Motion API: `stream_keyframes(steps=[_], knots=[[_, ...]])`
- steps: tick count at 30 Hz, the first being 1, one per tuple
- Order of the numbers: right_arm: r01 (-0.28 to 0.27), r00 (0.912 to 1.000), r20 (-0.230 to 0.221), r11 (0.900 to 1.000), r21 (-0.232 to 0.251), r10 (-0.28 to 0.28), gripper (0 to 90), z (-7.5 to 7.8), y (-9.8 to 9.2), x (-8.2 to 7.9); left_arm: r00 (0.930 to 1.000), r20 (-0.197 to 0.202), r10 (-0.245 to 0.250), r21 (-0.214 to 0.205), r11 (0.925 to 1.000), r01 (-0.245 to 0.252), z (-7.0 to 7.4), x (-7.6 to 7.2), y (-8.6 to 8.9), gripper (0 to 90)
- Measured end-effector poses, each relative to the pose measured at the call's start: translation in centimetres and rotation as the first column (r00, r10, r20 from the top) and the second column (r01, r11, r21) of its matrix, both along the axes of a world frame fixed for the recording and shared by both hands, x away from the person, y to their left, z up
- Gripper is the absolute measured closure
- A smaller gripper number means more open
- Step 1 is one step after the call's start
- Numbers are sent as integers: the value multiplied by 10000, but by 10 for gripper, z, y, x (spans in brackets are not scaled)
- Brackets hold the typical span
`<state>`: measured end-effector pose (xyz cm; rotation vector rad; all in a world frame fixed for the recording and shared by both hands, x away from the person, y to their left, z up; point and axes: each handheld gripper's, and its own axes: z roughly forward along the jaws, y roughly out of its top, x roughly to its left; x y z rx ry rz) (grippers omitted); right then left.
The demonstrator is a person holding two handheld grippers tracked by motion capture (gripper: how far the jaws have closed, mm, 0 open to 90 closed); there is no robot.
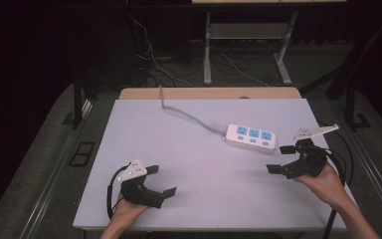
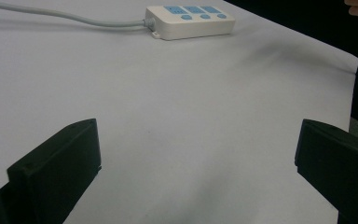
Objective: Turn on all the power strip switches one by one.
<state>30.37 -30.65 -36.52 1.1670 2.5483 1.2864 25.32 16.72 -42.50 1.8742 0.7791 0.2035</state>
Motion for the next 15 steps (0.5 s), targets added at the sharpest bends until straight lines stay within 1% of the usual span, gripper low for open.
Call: stream_keyframes(steps=[9,12,15], knots=[[28,10000,44,9997,-239,-27,6,9,0,16,10000,-19,13,37,10000,-13,0,0,0,0],[35,10000,51,9996,-293,-34,6,10,0,20,10000,-19,-19,70,10000,19,0,0,-1,0],[24,10000,17,9989,-477,-23,6,11,1,27,10000,-22,-60,84,9999,61,-1,0,-1,0]])
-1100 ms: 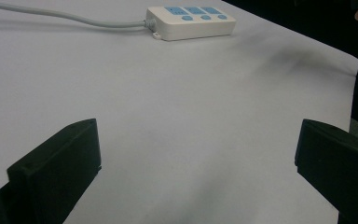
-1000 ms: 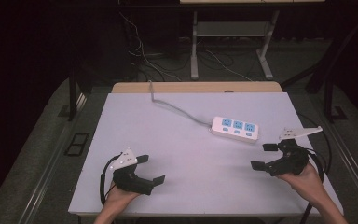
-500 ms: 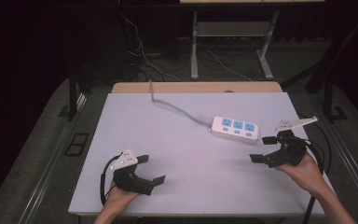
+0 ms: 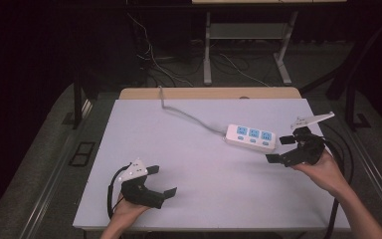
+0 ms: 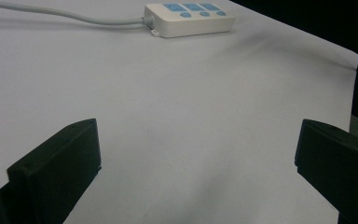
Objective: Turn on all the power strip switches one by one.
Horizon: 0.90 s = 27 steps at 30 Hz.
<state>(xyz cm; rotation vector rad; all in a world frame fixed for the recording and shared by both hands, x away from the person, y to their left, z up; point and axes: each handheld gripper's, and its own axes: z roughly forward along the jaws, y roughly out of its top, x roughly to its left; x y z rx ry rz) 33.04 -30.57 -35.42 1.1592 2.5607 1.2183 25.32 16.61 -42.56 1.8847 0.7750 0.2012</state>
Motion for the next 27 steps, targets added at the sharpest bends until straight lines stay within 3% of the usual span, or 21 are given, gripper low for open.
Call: stream_keyframes(steps=[14,27], knots=[[-123,9999,0,9989,-454,123,6,0,2,28,10000,2,-78,67,9999,78,0,0,0,0],[178,9997,-183,9979,-618,-189,6,-5,-2,47,10000,3,-39,35,10000,39,0,0,1,0]])
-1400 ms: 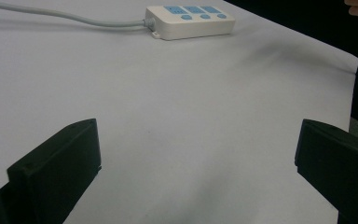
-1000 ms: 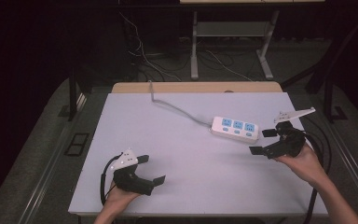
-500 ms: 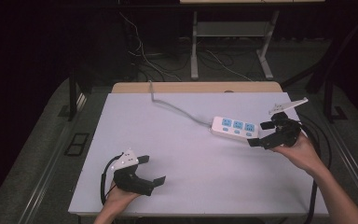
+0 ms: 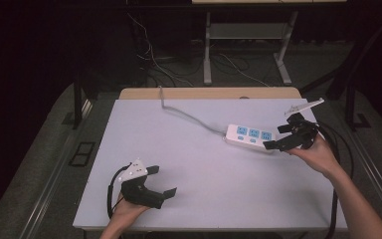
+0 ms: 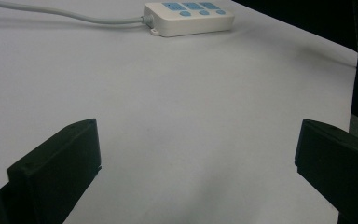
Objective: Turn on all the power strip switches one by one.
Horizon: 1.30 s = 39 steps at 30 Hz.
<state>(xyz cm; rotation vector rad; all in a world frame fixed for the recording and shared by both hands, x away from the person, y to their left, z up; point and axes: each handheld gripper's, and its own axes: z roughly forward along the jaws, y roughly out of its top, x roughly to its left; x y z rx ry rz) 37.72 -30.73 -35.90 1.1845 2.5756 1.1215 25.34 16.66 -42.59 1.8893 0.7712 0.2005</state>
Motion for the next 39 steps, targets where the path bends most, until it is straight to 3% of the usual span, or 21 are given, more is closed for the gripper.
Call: stream_keyframes(steps=[12,13,15,19,25,26,27,33,39], knots=[[277,9996,-29,9996,-35,-277,26,-7,-8,11,10000,40,13,35,10000,-13,0,0,0,0],[156,9999,-48,9999,7,-156,163,-8,-10,12,10000,43,18,31,10000,-18,0,0,0,0],[163,9999,-8,9999,-43,-163,189,-8,-11,12,10000,48,22,30,10000,-22,0,0,0,0],[123,9999,43,9999,-100,-123,457,-10,-12,15,10000,38,24,-6,10000,-24,0,0,0,0],[160,9998,-68,9992,-372,-162,676,-16,-11,20,10000,91,-15,-2,10000,15,-1,0,0,0],[160,9998,-68,9992,-372,-162,676,-16,-11,20,10000,82,-12,-15,10000,12,0,0,0,0],[176,9998,-98,9989,-438,-181,744,-19,-11,22,10000,80,6,-31,10000,-6,0,0,0,0],[54,9994,-337,9982,-603,-75,894,-26,-11,29,10000,89,38,-22,10000,-37,0,0,1,0],[19,9981,-617,9979,-644,-59,896,-35,-12,36,9999,90,53,-48,10000,-53,0,1,2,0]])
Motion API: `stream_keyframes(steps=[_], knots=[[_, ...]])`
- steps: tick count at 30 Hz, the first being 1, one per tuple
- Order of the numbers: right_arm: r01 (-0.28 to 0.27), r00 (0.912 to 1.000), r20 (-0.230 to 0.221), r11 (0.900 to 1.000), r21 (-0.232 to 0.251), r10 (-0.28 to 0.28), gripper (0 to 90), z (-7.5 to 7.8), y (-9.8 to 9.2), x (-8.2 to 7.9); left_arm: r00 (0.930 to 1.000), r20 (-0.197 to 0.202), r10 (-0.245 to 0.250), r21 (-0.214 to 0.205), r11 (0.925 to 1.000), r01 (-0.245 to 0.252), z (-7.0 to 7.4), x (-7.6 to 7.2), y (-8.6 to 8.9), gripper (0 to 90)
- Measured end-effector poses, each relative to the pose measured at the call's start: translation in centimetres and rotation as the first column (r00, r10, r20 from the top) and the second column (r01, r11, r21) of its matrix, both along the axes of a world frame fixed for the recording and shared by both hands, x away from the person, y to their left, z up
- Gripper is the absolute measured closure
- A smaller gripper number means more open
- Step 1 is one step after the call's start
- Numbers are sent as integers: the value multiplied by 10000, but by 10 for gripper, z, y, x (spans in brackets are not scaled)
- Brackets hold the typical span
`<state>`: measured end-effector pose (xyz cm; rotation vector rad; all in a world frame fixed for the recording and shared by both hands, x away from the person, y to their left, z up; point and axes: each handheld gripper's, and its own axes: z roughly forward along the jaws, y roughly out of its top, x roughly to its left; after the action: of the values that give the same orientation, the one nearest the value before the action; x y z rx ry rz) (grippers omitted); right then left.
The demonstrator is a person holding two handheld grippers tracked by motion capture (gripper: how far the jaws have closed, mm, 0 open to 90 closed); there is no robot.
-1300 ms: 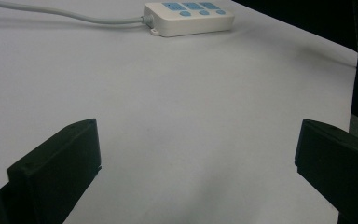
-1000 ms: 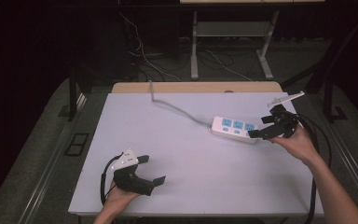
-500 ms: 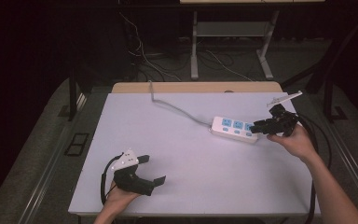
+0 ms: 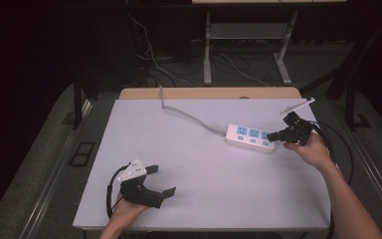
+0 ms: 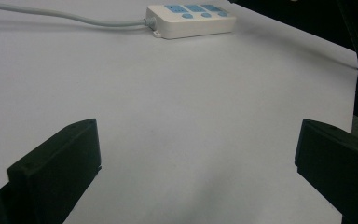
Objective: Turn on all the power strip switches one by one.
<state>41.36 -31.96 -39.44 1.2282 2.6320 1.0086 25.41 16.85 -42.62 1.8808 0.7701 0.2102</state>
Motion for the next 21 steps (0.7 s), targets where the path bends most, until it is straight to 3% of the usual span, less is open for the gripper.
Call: stream_keyframes(steps=[9,21], knots=[[122,9999,-105,9999,110,-121,896,-7,0,6,10000,-8,2,10,10000,-2,0,0,0,0],[-89,9994,-330,9999,-109,85,896,-15,10,8,10000,-6,0,20,10000,0,0,0,0,0]])
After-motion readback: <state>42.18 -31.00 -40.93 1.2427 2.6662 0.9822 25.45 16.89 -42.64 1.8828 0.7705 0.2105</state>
